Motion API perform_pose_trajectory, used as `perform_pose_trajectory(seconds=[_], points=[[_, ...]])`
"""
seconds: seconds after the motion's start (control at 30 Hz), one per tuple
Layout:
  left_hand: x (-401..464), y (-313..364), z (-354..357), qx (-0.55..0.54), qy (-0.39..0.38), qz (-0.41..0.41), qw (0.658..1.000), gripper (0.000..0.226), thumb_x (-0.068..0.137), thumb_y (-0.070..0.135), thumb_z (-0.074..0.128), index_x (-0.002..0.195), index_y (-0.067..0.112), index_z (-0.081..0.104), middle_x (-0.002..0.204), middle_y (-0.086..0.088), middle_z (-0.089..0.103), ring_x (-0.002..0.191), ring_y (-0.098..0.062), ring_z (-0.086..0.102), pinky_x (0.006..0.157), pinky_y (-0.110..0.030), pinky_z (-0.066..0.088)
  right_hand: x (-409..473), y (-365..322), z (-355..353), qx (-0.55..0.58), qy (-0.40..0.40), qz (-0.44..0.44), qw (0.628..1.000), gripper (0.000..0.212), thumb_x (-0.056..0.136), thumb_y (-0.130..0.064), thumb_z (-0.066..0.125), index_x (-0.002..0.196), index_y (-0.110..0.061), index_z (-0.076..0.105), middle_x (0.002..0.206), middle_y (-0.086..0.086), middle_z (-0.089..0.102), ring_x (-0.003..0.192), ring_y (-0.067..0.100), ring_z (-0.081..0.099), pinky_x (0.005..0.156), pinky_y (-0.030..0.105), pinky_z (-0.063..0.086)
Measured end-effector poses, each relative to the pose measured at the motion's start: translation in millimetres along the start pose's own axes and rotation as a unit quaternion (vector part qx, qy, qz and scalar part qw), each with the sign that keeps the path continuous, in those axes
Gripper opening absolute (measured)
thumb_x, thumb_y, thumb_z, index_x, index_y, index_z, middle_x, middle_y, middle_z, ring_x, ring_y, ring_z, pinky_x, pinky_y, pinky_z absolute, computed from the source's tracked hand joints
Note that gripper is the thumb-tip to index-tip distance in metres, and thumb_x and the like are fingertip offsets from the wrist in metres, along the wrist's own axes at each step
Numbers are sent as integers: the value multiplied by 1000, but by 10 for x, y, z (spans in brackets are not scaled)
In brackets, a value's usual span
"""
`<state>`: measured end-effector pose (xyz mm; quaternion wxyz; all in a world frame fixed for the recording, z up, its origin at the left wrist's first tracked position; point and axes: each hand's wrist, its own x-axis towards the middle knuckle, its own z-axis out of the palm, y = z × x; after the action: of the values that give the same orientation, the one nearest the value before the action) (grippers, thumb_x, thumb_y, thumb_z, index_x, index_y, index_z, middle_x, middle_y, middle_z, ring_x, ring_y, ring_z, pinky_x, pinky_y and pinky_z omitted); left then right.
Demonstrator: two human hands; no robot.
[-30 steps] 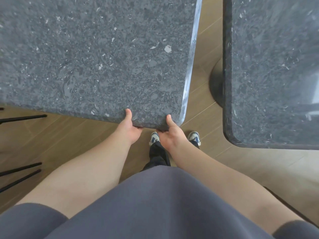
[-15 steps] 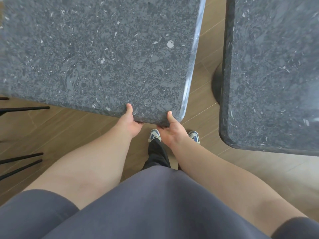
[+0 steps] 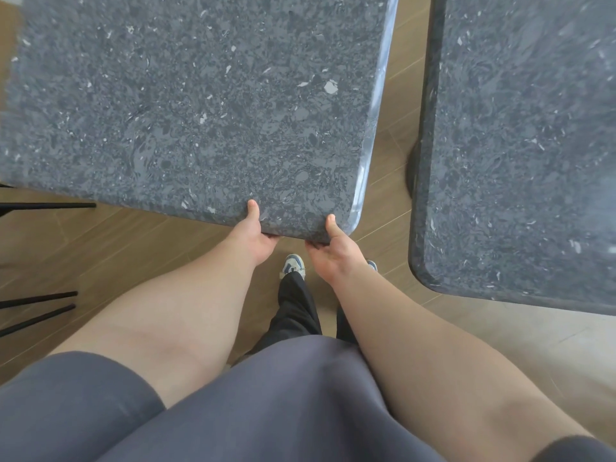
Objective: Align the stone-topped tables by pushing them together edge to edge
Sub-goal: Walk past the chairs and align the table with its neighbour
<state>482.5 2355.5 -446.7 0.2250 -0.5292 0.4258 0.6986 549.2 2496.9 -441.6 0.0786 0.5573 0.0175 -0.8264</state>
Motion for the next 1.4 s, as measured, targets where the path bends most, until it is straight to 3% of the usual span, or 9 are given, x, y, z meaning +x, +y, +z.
perform_pose_trajectory(seconds=[0.2,0.37,0.43,0.6,0.8,0.97,1.13,1.4], points=[[-2,-128,52,0,0,13,1000,36,98,44,60,103,9,52,107,-15,67,95,-31,70,58,-47,62,-37,-156,-79,-22,-17,-8,1000,42,96,-13,65,134,-5,50,137,17,59,123,31,59,109,45,45],[-11,-263,94,11,10,21,1000,40,98,46,59,111,9,53,110,-14,68,98,-29,70,82,-48,62,-71,-278,-170,-40,-19,-8,999,40,96,-13,65,132,-4,50,133,18,60,120,32,60,109,46,46],[-27,-315,107,10,11,21,1000,40,98,47,59,109,9,52,111,-13,67,100,-29,69,83,-48,61,-95,-322,-204,-38,-20,-4,999,38,96,-13,65,130,-3,52,130,19,61,117,33,61,108,46,47],[-79,-448,167,-2,10,24,1000,41,99,47,57,113,9,50,120,-13,65,105,-30,67,90,-51,59,-155,-429,-272,-49,-22,7,999,27,96,-16,66,118,-4,55,116,18,64,101,30,65,92,40,52],[-173,-611,313,-21,23,27,999,44,100,45,56,124,9,47,123,-14,63,109,-31,66,93,-53,57,-179,-590,-347,-46,-22,8,999,33,95,-14,66,124,-3,55,125,19,63,113,32,63,105,45,49],[-271,-721,445,-29,39,22,999,40,101,43,55,119,10,46,114,-14,63,105,-31,66,96,-52,56,-212,-753,-371,-42,-12,21,999,35,95,-13,67,126,-2,55,125,20,63,111,33,63,100,44,51],[-354,-806,596,-43,46,13,998,41,100,42,57,123,10,45,125,-13,61,114,-31,64,97,-52,55,-235,-913,-377,-37,-11,33,999,33,95,-14,67,123,0,57,123,19,64,106,31,65,94,42,53],[-439,-805,654,-46,42,2,998,40,100,40,57,124,10,46,118,-12,63,112,-30,64,92,-51,55,-248,-985,-364,-30,2,42,999,41,94,-15,67,130,1,55,130,20,62,118,33,62,108,46,47]])
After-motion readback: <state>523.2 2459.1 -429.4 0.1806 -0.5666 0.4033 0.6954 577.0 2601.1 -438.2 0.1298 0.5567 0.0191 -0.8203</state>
